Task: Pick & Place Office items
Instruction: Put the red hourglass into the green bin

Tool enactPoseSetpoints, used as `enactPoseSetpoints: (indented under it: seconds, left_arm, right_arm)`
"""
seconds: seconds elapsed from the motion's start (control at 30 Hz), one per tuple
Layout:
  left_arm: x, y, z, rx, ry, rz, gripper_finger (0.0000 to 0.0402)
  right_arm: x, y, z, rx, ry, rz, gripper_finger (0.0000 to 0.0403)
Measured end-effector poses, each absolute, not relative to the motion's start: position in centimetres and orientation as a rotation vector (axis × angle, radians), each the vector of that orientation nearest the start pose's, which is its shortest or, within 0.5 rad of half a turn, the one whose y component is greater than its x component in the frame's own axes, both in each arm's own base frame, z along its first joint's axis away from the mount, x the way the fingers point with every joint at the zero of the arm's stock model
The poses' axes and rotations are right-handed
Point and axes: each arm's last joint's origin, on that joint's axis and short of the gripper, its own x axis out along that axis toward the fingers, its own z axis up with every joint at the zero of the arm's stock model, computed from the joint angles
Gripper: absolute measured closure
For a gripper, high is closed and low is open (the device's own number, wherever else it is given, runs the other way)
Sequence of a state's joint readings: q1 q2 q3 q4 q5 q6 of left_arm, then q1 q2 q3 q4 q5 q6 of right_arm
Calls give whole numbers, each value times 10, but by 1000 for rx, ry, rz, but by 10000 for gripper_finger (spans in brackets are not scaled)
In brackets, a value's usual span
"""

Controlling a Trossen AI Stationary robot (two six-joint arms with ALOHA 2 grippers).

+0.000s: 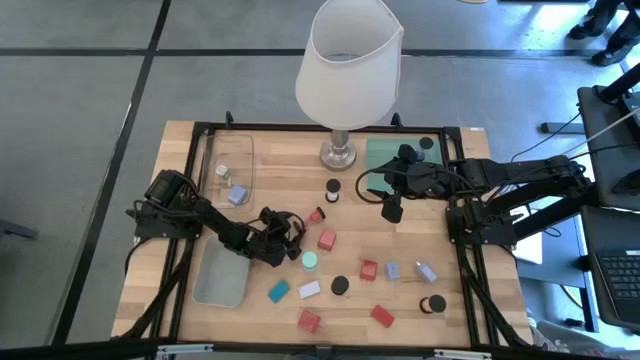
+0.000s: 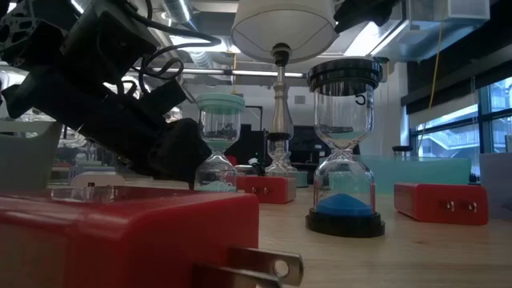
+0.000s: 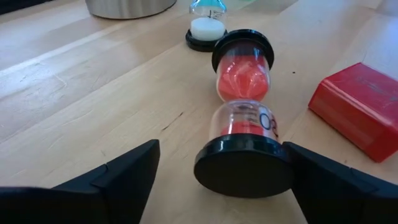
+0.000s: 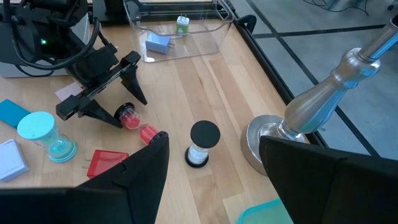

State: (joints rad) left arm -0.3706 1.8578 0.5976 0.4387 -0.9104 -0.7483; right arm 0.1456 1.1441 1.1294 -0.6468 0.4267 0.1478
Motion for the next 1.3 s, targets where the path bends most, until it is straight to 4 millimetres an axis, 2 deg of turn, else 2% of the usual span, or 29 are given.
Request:
enactPoseSetpoints:
  seconds: [0.33, 0.67, 1.3]
  left_arm:
    - [275, -82, 79, -219, 436, 694, 192]
    - [275, -83, 83, -194, 434, 682, 193]
    - [273, -80, 142, -110, 284, 698, 192]
  right_arm:
    - [230, 22, 342, -46, 614, -316, 149]
    - [230, 22, 342, -45, 614, -316, 150]
    - [230, 22, 343, -45, 612, -316, 150]
